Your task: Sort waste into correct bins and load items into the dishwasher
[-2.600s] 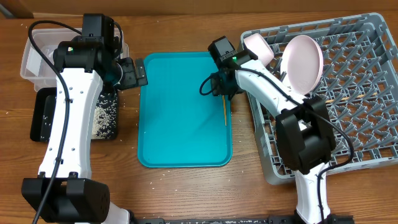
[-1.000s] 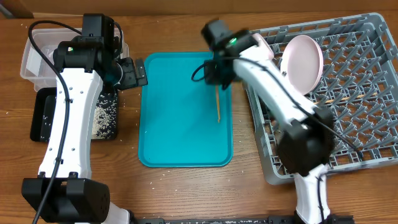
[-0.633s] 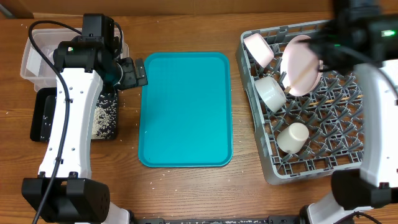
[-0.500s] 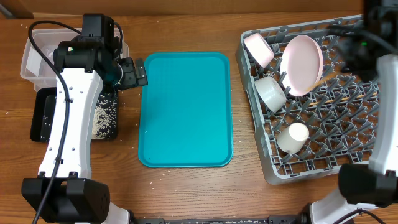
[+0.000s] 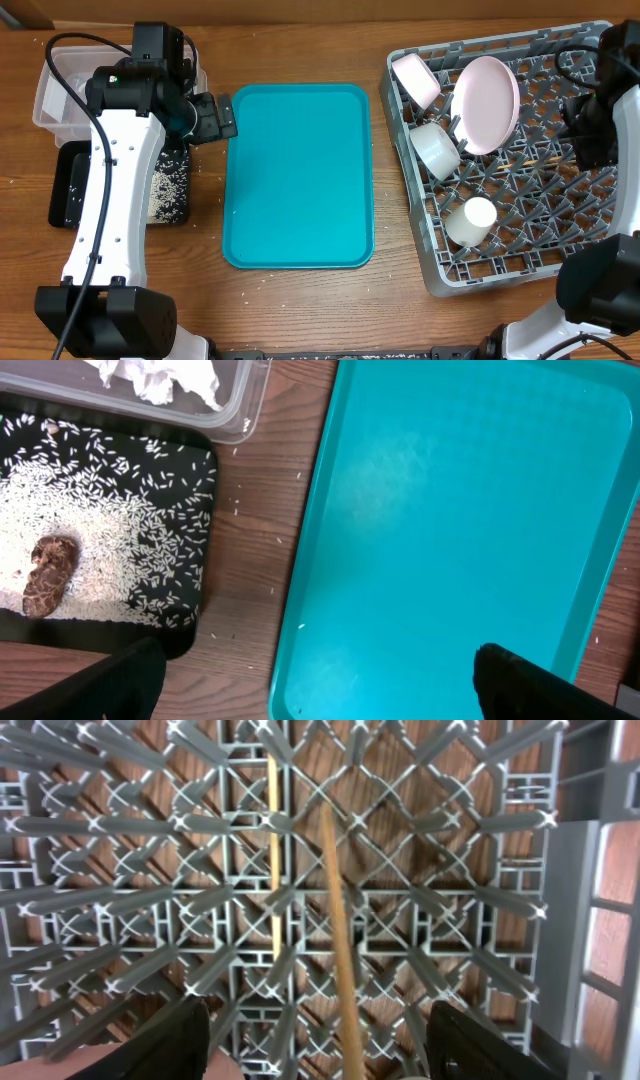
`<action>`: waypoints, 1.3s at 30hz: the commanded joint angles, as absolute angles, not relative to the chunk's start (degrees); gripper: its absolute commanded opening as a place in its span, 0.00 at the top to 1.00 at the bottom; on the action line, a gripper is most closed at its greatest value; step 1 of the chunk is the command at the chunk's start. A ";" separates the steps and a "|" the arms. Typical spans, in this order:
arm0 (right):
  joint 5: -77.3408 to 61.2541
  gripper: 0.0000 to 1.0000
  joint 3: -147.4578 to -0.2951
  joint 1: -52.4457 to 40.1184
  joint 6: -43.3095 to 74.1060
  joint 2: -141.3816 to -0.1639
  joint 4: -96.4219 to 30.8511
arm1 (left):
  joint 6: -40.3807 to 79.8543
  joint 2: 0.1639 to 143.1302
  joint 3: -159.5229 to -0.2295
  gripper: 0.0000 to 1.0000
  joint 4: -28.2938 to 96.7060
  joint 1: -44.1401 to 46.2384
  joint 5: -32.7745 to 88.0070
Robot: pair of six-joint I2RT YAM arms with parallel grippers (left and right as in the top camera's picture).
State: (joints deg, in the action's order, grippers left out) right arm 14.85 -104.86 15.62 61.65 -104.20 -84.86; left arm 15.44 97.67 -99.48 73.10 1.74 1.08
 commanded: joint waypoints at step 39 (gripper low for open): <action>9.17 0.00 -105.78 13.56 22.46 -45.19 -96.55 | 14.79 97.38 -100.49 0.00 73.06 1.61 1.48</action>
